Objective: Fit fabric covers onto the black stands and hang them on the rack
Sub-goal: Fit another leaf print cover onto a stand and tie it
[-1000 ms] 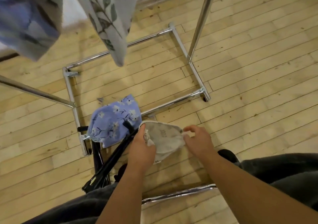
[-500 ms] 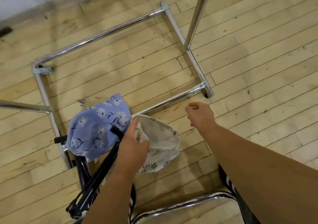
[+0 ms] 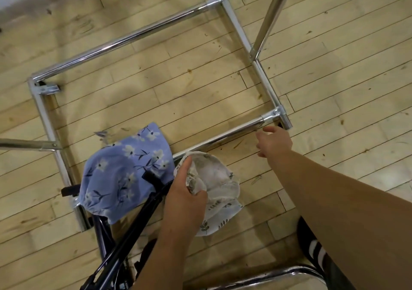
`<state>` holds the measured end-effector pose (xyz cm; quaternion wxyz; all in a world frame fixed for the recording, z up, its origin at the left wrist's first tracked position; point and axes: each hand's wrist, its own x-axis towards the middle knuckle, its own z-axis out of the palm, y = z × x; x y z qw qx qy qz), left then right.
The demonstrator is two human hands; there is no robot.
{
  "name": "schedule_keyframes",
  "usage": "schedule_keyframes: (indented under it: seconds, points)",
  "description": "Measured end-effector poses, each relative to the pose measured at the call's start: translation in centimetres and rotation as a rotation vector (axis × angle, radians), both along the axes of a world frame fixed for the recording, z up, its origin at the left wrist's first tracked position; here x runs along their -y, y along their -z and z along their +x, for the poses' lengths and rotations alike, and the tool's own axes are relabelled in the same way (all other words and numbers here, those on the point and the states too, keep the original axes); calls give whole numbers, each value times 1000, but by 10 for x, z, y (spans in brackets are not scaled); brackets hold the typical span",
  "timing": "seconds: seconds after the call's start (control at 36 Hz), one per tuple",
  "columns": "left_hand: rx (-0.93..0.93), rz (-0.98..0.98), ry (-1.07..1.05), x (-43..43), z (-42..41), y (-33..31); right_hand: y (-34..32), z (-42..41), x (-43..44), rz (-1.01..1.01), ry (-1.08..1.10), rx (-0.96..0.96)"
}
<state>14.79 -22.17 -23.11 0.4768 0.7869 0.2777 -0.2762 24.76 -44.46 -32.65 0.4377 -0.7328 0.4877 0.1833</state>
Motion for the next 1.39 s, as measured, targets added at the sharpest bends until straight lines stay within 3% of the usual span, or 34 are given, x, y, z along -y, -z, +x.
schedule_keyframes:
  seconds: [0.17, 0.5, 0.81, 1.03, 1.39]
  points:
    - [-38, -26, -12, 2, -1, -2, 7, 9, -1, 3, -9, -16]
    - [-78, -63, -84, -1, -3, 4, 20, 19, -4, 98, 169, -10]
    - [-66, -9, -50, -2, -5, 2, 10, 7, -6, 76, 122, 16]
    - [-63, 18, 52, -4, -5, -16, -33, -9, -18, 128, 129, 32]
    - [-46, 24, 168, 2, -25, -91, -160, -58, -41, 216, 72, 206]
